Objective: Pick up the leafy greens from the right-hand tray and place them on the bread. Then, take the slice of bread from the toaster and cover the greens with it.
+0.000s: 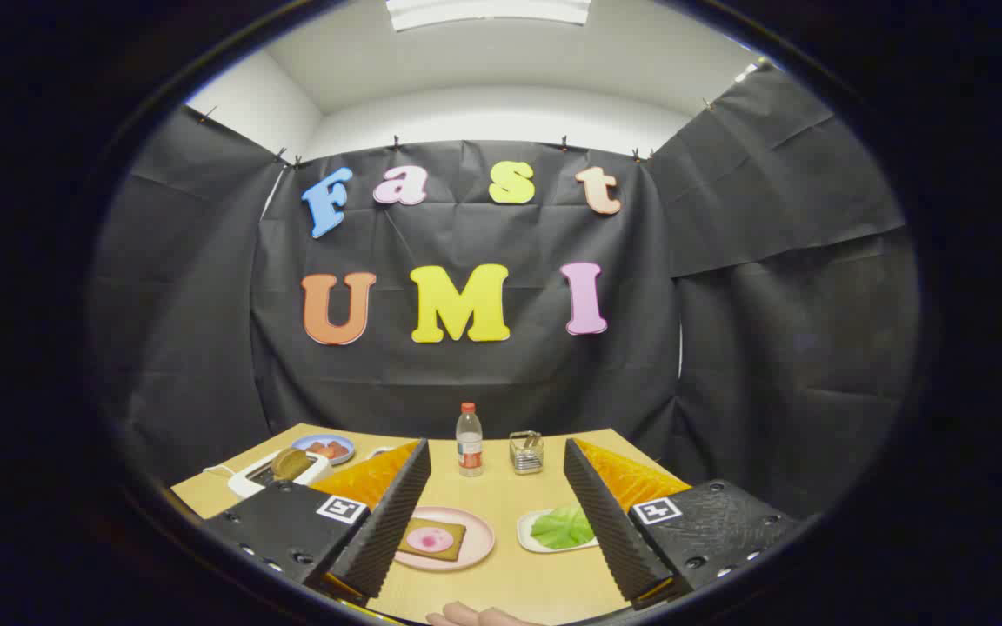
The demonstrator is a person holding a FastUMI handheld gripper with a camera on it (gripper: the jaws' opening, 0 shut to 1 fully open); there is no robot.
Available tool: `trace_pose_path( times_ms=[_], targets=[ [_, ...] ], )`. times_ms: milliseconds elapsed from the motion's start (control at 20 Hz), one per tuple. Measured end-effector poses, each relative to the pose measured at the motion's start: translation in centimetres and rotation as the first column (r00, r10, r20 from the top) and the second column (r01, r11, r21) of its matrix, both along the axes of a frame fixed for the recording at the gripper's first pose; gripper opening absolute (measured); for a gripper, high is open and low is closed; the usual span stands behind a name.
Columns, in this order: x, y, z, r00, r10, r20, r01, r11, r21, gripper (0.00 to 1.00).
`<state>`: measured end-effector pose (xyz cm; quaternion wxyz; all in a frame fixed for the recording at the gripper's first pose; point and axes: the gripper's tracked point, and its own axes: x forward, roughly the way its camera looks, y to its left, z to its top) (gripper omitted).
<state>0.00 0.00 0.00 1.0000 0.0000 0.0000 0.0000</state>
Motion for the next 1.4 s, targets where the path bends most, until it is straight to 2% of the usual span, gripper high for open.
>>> trace_pose_path(
  times_ms=[900, 1100, 1400],
  targets=[
    [1.4, -1.2, -0.8, 0.999, 0.003, -0.038, -0.003, 1.0, -0.009, 0.95],
    [4.0, -2.9, -2.9, 0.996, -0.025, -0.081, 0.025, 1.0, -0.012, 0.95],
    [11.3, -7.6, -8.4, 0.975, -0.086, -0.206, 0.077, 0.996, -0.05, 0.95]
  ],
)
